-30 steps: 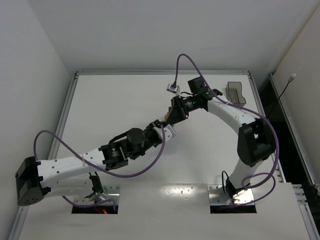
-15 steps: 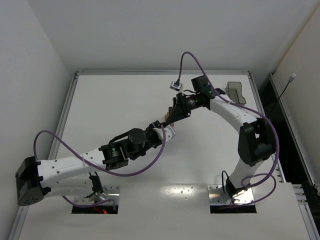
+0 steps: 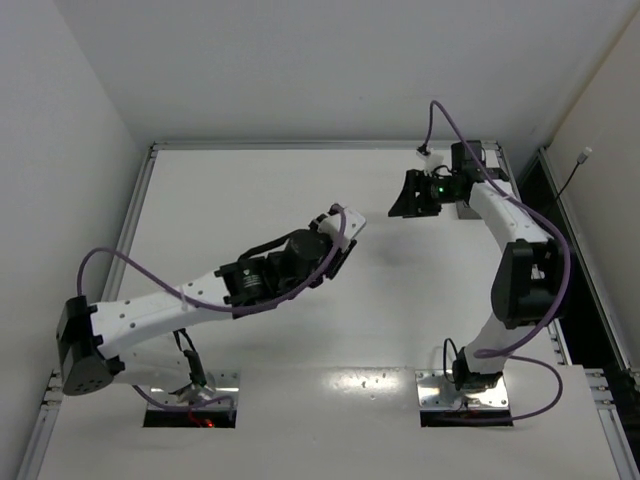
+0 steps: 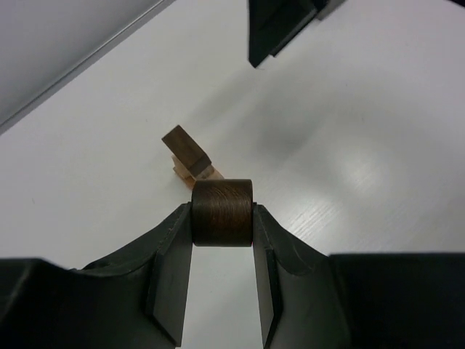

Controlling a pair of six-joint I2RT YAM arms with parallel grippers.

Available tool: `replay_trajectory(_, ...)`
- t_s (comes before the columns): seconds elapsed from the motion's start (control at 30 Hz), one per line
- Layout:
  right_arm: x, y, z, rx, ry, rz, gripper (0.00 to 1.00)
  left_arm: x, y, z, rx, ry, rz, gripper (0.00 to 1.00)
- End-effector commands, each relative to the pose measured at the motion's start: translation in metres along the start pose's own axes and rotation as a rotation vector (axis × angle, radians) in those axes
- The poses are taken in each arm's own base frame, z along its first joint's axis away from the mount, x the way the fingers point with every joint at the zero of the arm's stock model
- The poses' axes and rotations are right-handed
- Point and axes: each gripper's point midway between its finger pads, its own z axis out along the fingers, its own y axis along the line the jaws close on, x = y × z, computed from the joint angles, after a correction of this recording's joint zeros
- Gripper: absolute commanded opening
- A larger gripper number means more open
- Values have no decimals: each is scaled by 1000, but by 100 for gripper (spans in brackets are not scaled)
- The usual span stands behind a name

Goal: Build the wood block tower

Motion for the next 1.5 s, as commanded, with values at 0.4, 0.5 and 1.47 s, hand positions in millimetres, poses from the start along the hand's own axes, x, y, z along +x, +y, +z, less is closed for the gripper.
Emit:
replay_trajectory(0.4,-3,-37,-32,232,-65,-2,52,25,38,89,-379,353,-516,0)
replay_trajectory(0.5,1,-36,-31,223,-64,-1,52,27,38,100,-410,360,-522,0)
replay_trajectory(1.47,3,-41,-27,169,-56,35,52,61,74,165,-450,439,-584,0)
